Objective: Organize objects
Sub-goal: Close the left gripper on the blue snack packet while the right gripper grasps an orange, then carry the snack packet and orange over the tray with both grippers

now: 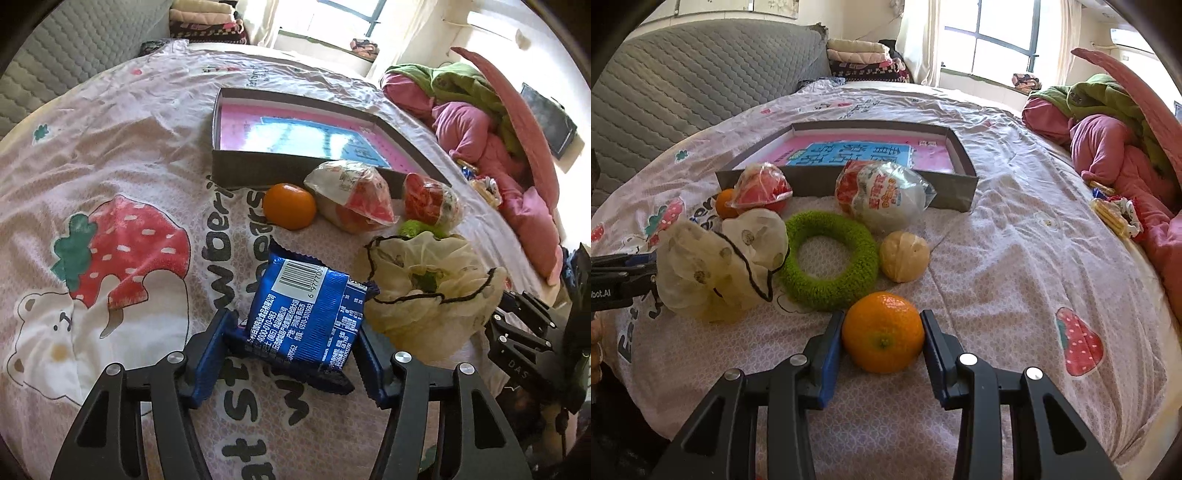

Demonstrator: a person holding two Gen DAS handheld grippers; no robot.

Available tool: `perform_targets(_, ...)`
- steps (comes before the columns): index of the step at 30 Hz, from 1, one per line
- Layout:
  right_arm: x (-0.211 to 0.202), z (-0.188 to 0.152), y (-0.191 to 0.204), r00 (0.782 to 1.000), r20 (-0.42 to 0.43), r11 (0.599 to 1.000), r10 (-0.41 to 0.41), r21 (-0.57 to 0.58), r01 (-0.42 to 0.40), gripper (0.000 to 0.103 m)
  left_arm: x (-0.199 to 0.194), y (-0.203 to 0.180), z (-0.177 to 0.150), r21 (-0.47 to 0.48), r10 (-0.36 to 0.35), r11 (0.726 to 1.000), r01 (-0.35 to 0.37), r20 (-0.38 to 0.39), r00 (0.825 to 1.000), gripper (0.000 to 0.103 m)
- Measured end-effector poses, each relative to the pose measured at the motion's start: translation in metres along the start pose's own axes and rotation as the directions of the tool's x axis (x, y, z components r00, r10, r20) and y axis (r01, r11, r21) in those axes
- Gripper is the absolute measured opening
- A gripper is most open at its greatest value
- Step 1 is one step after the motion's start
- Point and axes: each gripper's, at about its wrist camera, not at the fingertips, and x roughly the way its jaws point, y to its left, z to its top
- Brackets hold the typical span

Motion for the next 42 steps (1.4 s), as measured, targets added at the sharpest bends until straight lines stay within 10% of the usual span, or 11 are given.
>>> perform_targets(42, -0.024, 0.033, -0.005, 0.994, 0.106, 1.000, -0.005, 0.008, 0.004, 0.040, -0.030, -0.027, 0.026, 0.002, 0.073, 0.997, -0.073, 0.097, 0.993, 0.065)
